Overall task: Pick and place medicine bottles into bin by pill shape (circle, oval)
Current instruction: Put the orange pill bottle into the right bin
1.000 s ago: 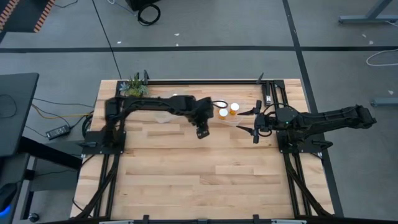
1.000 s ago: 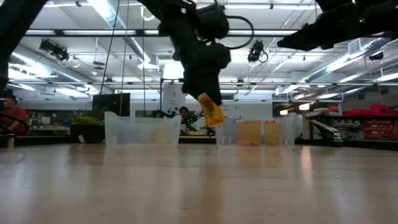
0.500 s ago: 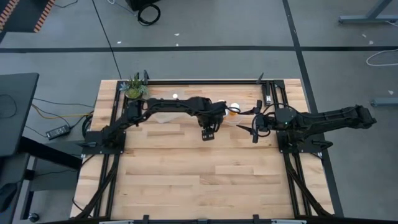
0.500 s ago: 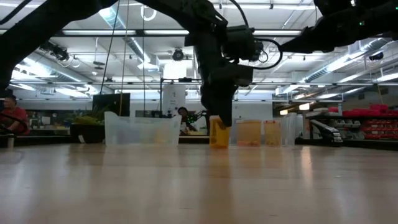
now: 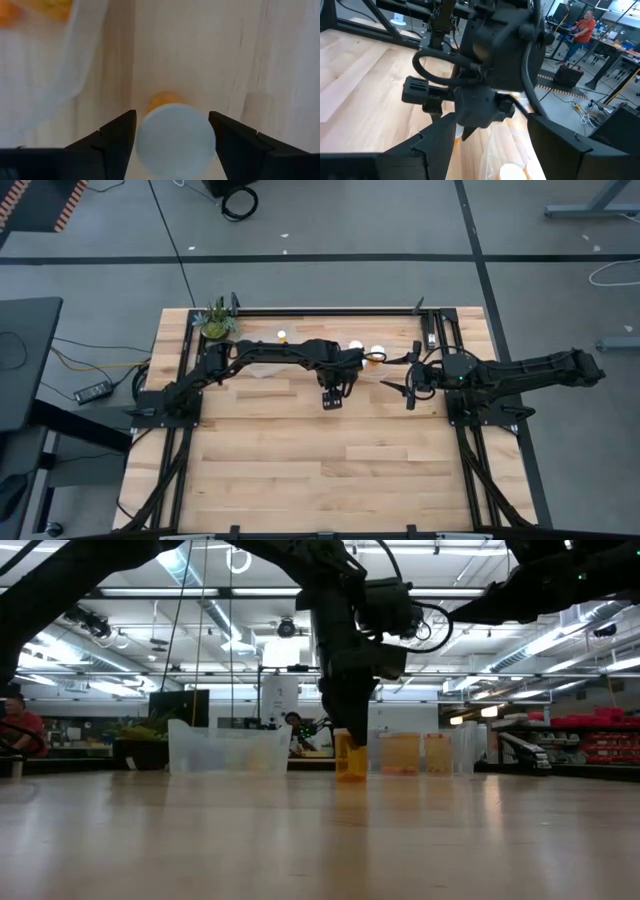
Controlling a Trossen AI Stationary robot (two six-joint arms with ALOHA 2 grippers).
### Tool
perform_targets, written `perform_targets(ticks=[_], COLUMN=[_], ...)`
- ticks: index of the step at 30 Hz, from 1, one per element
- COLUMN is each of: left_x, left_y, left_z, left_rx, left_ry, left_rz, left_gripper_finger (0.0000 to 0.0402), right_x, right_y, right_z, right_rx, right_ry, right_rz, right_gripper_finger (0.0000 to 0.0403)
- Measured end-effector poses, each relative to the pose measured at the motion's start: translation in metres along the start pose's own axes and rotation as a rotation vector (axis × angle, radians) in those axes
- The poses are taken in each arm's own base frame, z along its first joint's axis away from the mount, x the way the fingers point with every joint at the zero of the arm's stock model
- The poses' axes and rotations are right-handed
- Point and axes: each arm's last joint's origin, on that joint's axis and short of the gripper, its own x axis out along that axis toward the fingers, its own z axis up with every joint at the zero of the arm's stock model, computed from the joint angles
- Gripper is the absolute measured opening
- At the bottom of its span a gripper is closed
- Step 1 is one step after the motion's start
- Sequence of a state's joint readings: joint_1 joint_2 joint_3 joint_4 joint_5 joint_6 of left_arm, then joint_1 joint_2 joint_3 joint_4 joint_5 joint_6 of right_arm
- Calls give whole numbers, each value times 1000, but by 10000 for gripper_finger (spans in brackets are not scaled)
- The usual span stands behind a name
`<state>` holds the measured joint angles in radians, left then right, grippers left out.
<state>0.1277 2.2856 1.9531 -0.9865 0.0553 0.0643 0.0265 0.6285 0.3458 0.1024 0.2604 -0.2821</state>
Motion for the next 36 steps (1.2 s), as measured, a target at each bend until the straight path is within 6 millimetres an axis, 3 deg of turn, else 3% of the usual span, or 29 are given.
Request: perform_targets(ticks=[6, 14, 20, 30, 36], left_x=[-12, -15, -19, -55, -60], left_y=[-9, -24, -35, -41, -41], left_z=[5, -5, -6, -7, -6], left_rx=[21, 44, 62, 59, 55], left_ry=[-7, 113, 108, 33, 3], left_rz=[43, 42, 68, 125, 125], left_gripper_finger=[257, 236, 236, 235, 239], right_x=[0, 0, 0, 0, 0], right_y=[0, 0, 0, 0, 0], right_z=[0, -1, -1, -1, -1], right_rx=[0, -2, -1, 0, 0], right_ry=[2, 12, 11, 6, 6], right_rz=[1, 4, 3, 1, 1], right_gripper_finger=[254, 254, 254, 254, 254])
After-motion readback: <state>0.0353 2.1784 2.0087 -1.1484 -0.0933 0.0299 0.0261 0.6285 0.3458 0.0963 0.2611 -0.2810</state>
